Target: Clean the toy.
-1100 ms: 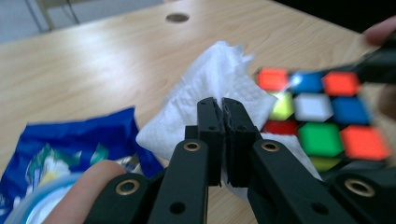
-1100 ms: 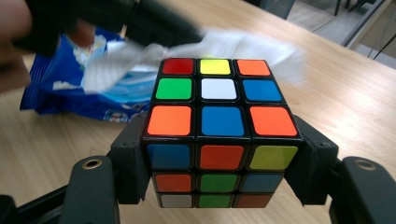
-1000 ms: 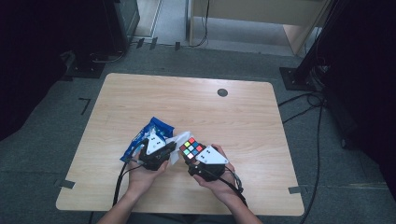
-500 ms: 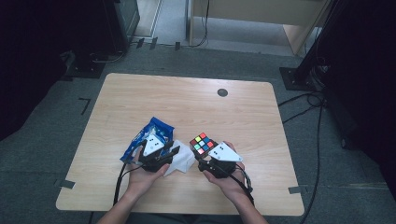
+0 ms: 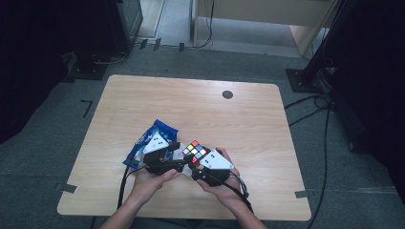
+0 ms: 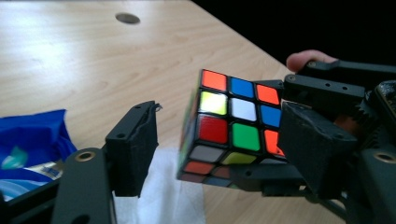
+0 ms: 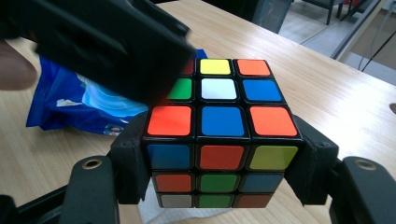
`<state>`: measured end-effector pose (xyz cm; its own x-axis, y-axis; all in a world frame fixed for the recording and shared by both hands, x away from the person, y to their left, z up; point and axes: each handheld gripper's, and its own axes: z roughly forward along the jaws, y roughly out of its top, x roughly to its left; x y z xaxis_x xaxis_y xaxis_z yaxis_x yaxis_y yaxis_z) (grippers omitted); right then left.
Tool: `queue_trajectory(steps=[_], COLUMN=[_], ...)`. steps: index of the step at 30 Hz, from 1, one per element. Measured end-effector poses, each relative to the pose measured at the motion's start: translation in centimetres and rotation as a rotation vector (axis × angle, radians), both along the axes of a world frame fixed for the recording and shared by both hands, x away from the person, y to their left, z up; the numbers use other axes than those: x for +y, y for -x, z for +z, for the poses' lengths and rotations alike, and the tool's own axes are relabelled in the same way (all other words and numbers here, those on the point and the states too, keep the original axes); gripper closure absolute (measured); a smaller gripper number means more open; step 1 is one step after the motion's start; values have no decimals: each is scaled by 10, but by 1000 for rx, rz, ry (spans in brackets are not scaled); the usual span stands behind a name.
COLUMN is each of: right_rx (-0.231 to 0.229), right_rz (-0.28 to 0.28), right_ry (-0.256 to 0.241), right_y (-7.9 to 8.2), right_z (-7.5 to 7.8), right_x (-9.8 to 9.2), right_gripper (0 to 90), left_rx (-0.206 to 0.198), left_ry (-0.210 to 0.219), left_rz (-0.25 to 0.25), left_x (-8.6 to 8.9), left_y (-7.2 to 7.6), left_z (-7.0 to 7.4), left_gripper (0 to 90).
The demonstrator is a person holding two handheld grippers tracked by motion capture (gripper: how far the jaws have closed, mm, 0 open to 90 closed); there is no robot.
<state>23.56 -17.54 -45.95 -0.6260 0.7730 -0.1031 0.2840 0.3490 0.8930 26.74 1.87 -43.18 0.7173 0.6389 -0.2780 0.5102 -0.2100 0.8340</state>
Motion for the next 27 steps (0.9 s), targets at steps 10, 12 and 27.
queue_trajectory(steps=[10, 12, 27], right_rx=[-47, -59, -76], right_rz=[13, 17, 41], right_ry=[62, 72, 68], right_y=[4, 5, 6], right_z=[-2, -1, -3], right_x=[13, 14, 13], right_gripper=[348, 348, 343], left_rx=[51, 56, 59], left_ry=[-103, -99, -70], left_rz=[-10, -12, -53], left_x=[-16, -16, -8], left_y=[-2, -2, -5], left_z=[-6, -7, -8], left_gripper=[258, 281, 342])
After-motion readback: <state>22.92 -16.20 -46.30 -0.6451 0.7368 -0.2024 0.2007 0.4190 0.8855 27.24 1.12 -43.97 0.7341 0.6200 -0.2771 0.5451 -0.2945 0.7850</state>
